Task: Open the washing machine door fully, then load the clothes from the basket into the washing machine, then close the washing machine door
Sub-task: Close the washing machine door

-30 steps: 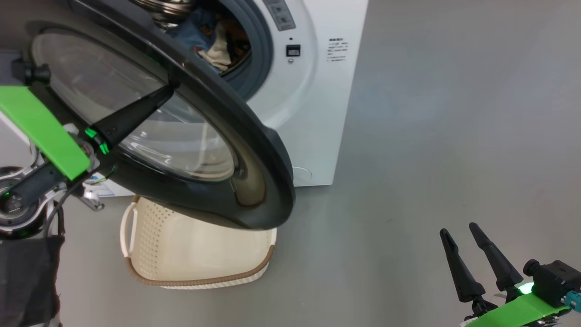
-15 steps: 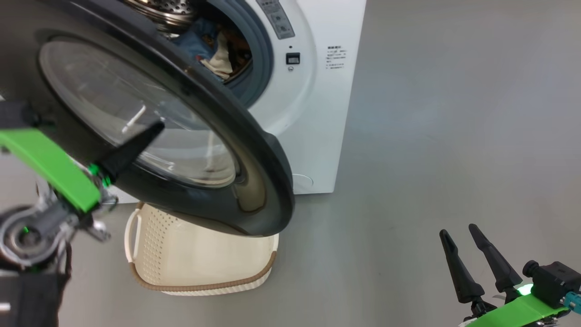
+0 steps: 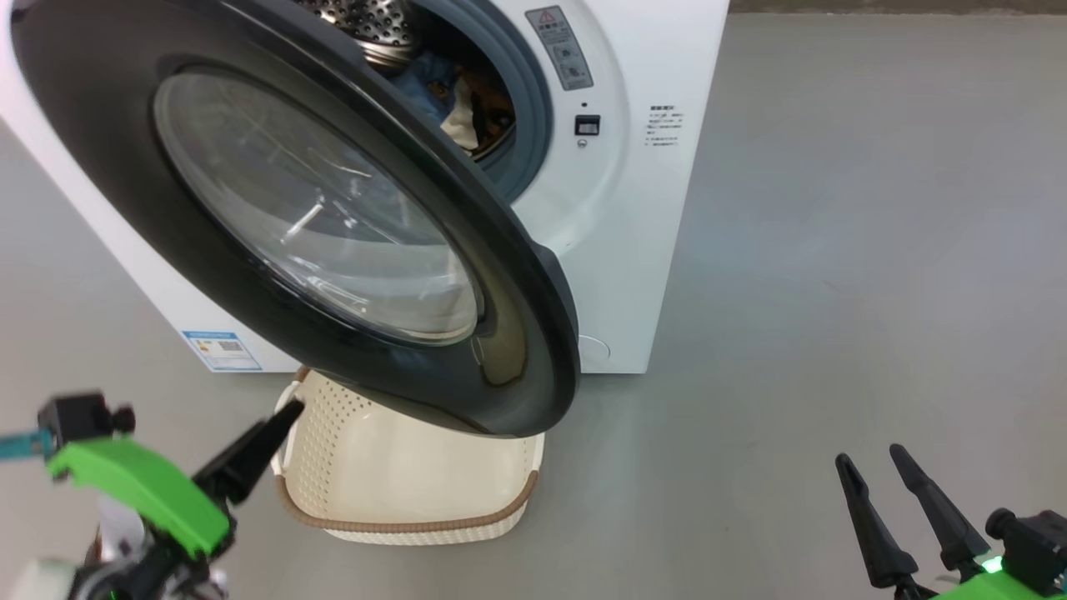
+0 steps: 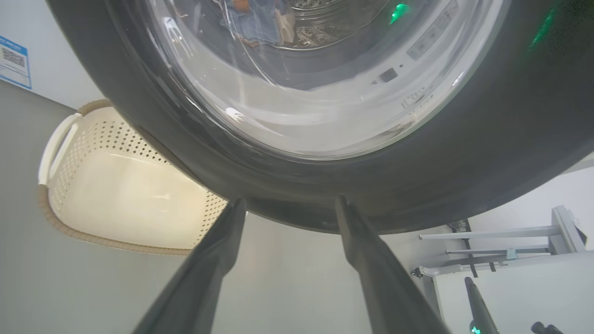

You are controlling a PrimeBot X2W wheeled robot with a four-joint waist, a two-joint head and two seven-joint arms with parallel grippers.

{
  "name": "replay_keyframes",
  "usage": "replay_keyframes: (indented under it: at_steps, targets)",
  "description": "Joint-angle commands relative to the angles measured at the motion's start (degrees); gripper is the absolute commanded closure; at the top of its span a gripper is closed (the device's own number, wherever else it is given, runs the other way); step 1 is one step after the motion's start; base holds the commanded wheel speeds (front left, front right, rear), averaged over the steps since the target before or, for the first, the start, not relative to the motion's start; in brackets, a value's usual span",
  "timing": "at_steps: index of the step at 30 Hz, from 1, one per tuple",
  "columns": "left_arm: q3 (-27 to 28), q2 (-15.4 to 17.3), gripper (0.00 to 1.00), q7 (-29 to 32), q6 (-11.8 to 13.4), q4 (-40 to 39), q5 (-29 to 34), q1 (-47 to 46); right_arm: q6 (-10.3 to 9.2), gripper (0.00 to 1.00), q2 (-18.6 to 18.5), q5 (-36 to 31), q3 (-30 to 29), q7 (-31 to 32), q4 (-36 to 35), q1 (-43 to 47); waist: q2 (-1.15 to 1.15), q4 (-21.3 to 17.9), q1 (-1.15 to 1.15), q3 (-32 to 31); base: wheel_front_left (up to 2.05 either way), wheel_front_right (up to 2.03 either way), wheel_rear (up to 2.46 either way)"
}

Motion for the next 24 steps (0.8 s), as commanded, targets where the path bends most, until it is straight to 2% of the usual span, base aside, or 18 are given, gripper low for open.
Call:
replay_keyframes:
  at_steps: [1,8,16,20,24]
  targets:
    - [1.58,2.81,0.00,-2.29,-0.39,-0.61,1.17,-0.31,0.16,0.00,-1.60,-0.72,0.56,-0.28,-1.08,0.61,0.00,0.52,0.00,-0.33,0.00,0.00,0.00]
    - [-3.67,4.92,0.00,-16.86,-0.39,2.27,5.68,4.70,0.16,0.00,-2.34,-0.93,-1.56,-0.28,-1.33,1.23,0.00,0.01,0.00,-0.77,0.00,0.00,0.00]
    - [-8.60,6.78,0.00,-33.69,-0.39,4.72,6.37,9.34,0.16,0.00,-2.65,-1.04,-2.06,-0.28,-1.33,1.29,0.00,-2.40,0.00,-1.33,0.00,0.00,0.00]
    - [-11.02,7.83,0.00,-37.65,-0.39,7.06,10.19,9.82,0.16,0.00,-2.70,-1.08,-2.38,-0.28,-1.30,1.31,0.00,-3.30,0.00,-1.29,0.00,0.00,0.00]
    - [-9.82,5.59,0.00,-38.93,-0.39,10.68,16.98,9.62,0.16,0.00,-2.58,-1.10,-2.98,-0.28,-1.32,1.38,0.00,-4.42,0.00,-1.24,0.00,0.00,0.00]
